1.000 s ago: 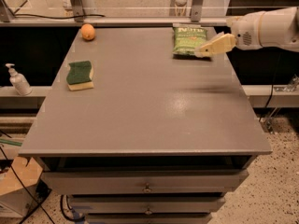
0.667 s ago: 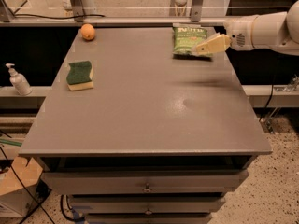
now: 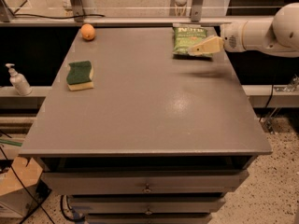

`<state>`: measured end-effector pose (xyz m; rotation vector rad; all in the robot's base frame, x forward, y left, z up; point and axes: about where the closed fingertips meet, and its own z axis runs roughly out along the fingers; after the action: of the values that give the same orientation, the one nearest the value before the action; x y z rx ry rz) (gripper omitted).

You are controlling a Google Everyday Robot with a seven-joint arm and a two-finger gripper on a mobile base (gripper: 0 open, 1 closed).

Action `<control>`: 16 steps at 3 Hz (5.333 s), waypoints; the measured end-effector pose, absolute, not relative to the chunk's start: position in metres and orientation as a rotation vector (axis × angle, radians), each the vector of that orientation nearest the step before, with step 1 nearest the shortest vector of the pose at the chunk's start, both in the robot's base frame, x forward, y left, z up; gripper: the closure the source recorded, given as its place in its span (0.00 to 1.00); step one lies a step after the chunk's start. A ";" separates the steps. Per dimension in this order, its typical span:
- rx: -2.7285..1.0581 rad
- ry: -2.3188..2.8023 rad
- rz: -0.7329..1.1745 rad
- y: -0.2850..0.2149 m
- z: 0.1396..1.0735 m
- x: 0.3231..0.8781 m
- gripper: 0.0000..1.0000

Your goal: Move green jalapeno chip bag near sponge

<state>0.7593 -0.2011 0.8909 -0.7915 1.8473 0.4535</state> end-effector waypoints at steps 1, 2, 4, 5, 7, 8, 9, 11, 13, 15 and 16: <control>-0.789 1.872 0.457 -0.201 0.876 0.774 0.00; -0.789 1.890 0.469 -0.198 0.862 0.785 0.00; -0.793 1.913 0.500 -0.191 0.842 0.798 0.18; -0.788 1.923 0.527 -0.191 0.834 0.801 0.41; -0.859 1.879 0.471 -0.182 0.864 0.797 0.89; -0.963 1.805 0.442 -0.158 0.903 0.783 1.00; -1.076 1.673 0.468 -0.126 0.949 0.757 1.00; -1.139 1.639 0.528 -0.102 0.949 0.750 1.00; -1.344 1.469 0.844 0.003 0.944 0.691 1.00; -1.377 1.467 1.083 0.058 0.915 0.645 0.59; -1.364 1.504 1.120 0.066 0.901 0.636 0.36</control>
Offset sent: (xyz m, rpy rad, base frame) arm 0.0383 0.0006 -0.0413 -0.0051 0.0642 -0.0084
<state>0.6363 0.0663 0.9015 -1.3641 1.5043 1.1198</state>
